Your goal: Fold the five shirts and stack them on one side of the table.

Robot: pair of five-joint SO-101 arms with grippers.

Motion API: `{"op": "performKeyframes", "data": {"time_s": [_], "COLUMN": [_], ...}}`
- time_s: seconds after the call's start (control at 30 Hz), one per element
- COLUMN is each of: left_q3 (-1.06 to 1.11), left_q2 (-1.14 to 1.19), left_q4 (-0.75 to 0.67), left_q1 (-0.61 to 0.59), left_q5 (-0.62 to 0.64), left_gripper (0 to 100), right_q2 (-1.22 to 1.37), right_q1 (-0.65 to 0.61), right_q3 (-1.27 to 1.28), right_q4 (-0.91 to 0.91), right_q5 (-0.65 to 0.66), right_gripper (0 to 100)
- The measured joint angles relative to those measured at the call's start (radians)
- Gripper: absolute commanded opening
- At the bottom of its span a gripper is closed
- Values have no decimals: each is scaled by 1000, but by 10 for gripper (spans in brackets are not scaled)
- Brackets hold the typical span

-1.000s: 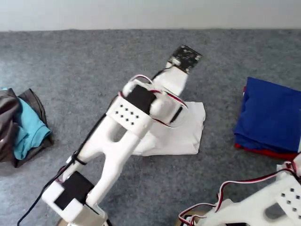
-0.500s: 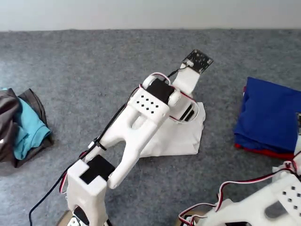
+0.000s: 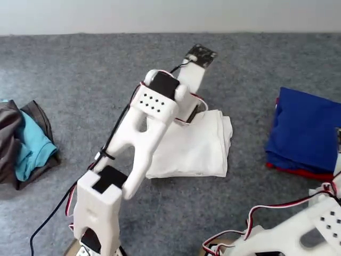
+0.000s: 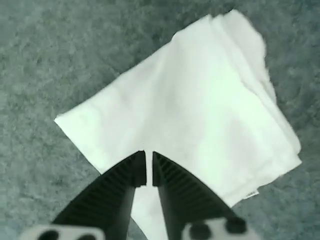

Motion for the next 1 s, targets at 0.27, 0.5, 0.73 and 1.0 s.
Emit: {"op": "performKeyframes", "data": {"time_s": [0.27, 0.5, 0.73, 1.0], "left_q3": [0, -35, -196, -269], "left_q2": [158, 295, 411, 338], "left_q4": [55, 58, 60, 60], "left_q1": [114, 287, 379, 315], "left_q5": [-9, -11, -9, -11], "left_gripper": [14, 14, 14, 14], "right_q2": [0, 0, 0, 0], "right_q1": [0, 0, 0, 0], "right_q3": [0, 0, 0, 0], "right_q4": [0, 0, 0, 0], "right_q5": [0, 0, 0, 0], "right_gripper": [15, 15, 15, 15]}}
